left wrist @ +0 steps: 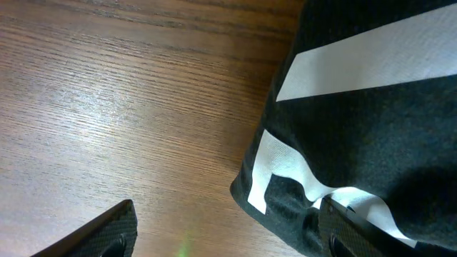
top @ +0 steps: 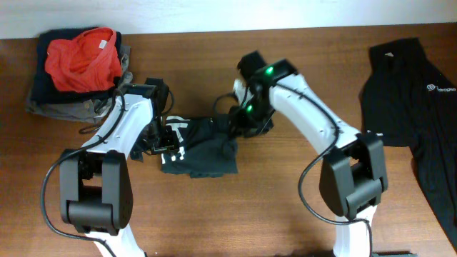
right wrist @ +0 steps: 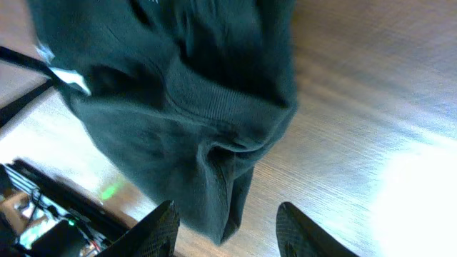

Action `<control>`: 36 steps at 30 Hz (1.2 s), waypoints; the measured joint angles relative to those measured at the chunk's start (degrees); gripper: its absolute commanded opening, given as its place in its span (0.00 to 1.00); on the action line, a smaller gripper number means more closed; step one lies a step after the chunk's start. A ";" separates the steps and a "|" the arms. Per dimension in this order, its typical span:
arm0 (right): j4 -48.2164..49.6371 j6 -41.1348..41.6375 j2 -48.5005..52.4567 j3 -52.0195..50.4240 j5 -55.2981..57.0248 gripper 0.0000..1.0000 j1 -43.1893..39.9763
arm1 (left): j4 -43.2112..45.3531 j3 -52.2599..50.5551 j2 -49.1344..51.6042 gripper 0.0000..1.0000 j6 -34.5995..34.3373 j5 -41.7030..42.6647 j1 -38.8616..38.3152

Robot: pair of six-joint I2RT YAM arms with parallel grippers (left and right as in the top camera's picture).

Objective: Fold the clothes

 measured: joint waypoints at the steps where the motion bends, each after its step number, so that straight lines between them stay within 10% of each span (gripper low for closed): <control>1: 1.22 0.26 0.00 -1.68 -0.13 0.49 0.50 | -0.02 0.00 0.00 0.81 0.00 0.00 0.00; 10: 10.51 3.80 0.00 -13.31 -2.78 0.47 3.08 | 0.26 0.02 0.00 0.81 0.00 -0.02 0.00; 17: 11.54 4.61 0.00 -14.16 -3.74 0.04 4.33 | 0.55 0.02 0.00 0.81 0.00 -0.66 0.00; 36: 8.74 7.85 0.00 -14.16 2.32 0.04 4.31 | -4.07 0.04 -0.07 0.76 0.17 -8.41 3.72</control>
